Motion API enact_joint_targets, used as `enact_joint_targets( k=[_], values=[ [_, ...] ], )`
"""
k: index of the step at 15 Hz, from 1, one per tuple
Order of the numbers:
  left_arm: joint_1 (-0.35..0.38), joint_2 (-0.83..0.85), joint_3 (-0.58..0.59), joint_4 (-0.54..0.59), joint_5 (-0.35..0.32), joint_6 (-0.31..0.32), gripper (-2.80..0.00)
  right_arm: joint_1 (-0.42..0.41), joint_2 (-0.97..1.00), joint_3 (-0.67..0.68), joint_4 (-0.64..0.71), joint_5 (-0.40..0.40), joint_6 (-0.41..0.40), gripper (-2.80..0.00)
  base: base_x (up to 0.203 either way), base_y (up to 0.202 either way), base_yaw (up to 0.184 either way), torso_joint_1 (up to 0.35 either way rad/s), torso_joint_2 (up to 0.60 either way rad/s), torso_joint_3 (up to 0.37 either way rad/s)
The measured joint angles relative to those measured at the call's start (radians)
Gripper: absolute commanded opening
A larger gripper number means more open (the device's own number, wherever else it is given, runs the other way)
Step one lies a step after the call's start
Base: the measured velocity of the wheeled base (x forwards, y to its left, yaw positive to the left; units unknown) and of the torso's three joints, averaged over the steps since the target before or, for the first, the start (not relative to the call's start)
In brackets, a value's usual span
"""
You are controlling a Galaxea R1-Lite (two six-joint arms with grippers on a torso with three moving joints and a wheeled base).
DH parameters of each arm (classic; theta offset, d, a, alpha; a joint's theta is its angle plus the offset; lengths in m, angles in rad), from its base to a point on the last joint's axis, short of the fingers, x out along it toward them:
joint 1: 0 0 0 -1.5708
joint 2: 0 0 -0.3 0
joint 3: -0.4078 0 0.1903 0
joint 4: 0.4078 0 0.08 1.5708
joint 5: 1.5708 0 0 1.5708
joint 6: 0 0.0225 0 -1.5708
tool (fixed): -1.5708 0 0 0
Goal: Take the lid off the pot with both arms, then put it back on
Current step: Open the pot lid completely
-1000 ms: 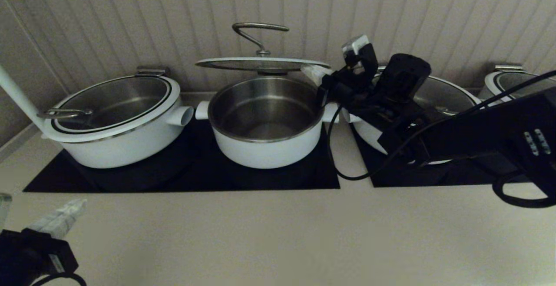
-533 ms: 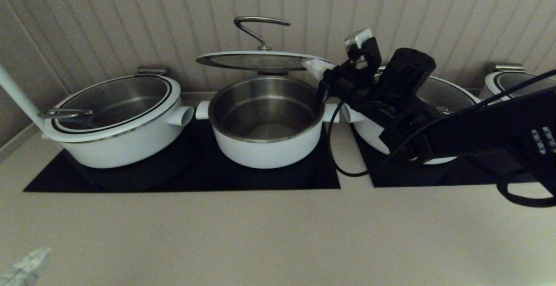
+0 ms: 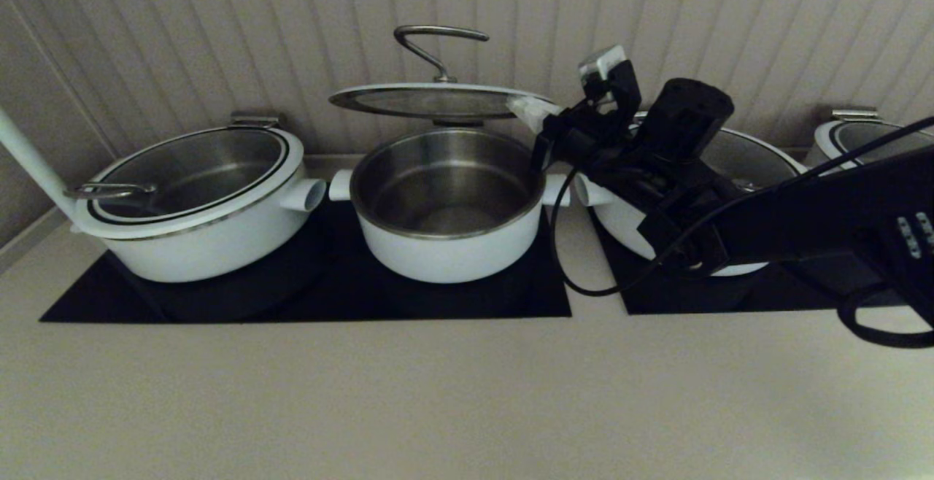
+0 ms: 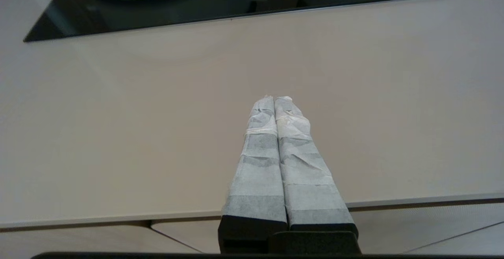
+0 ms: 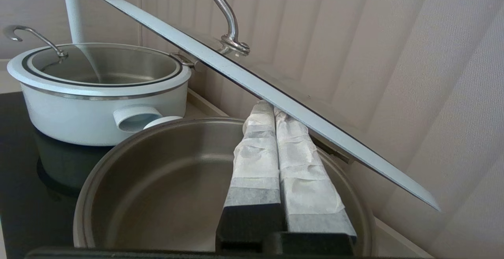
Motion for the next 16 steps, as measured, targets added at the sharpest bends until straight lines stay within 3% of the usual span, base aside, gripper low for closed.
enact_joint_targets(
  k=[5, 16],
  values=[
    [-0.001, -0.023, 0.034, -0.121, -0.002, 0.071, -2.80, 0.000, -0.003, -0.014, 0.016, 0.000, 0.000, -2.80, 0.000, 0.000, 0.000, 0.000, 0.00, 0.000],
    [-0.001, -0.023, 0.042, -0.123, 0.000, 0.052, -2.80, -0.006, 0.002, -0.125, 0.088, 0.001, 0.000, -2.80, 0.000, 0.000, 0.000, 0.000, 0.00, 0.000]
  ],
)
